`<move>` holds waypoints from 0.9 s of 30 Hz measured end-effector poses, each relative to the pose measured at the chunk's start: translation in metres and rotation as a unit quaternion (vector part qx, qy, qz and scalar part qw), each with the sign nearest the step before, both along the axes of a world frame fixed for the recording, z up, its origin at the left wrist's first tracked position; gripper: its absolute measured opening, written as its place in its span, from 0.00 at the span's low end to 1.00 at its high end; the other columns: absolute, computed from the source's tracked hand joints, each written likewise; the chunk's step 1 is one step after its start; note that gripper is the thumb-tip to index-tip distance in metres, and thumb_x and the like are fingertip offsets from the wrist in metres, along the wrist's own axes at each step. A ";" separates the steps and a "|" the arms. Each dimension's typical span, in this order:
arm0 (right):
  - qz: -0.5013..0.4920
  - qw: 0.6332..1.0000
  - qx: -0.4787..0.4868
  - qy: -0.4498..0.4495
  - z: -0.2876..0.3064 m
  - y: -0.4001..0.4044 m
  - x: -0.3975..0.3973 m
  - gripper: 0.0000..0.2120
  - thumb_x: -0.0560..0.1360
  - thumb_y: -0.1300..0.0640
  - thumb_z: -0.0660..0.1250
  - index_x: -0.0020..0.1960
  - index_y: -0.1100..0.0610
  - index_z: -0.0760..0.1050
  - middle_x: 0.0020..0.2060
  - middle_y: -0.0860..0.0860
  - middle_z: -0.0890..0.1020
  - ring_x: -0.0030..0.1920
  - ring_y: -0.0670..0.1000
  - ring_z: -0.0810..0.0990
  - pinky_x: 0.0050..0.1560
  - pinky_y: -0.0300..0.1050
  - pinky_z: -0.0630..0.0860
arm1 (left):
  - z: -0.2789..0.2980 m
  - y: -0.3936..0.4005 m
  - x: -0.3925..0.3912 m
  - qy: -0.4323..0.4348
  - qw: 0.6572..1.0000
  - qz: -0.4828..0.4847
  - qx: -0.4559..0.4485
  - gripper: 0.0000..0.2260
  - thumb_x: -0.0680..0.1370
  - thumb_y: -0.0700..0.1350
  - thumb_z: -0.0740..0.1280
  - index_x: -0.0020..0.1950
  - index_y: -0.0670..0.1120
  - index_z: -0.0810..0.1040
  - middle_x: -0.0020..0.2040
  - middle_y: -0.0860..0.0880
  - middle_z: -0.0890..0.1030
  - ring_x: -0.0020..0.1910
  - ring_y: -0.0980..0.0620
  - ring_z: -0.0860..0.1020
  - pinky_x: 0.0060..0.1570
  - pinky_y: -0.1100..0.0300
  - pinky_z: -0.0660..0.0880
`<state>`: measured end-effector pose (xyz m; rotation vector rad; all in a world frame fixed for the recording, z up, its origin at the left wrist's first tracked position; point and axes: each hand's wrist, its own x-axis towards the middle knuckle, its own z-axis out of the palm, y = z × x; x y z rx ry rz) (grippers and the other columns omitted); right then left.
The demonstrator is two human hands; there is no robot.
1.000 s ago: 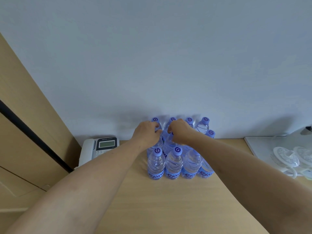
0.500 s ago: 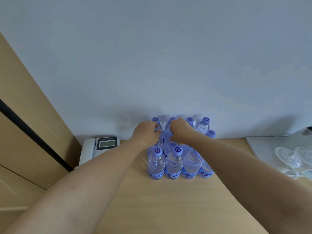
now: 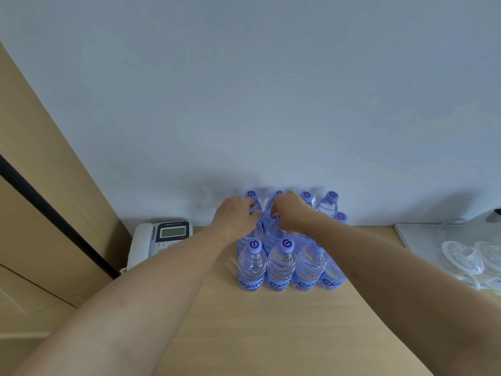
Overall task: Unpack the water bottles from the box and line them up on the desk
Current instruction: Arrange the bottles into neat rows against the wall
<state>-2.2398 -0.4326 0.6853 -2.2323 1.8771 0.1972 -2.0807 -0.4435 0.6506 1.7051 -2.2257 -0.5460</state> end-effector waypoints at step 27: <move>-0.003 1.000 0.002 0.008 -0.006 -0.005 -0.003 0.04 0.72 0.61 0.70 0.41 0.61 0.76 0.36 0.55 0.75 0.35 0.53 0.74 0.29 0.42 0.72 | 0.003 -0.003 -0.001 -0.025 1.000 -0.014 0.001 0.15 0.80 0.51 0.62 0.63 0.46 0.78 0.55 0.43 0.80 0.53 0.43 0.77 0.53 0.50 0.76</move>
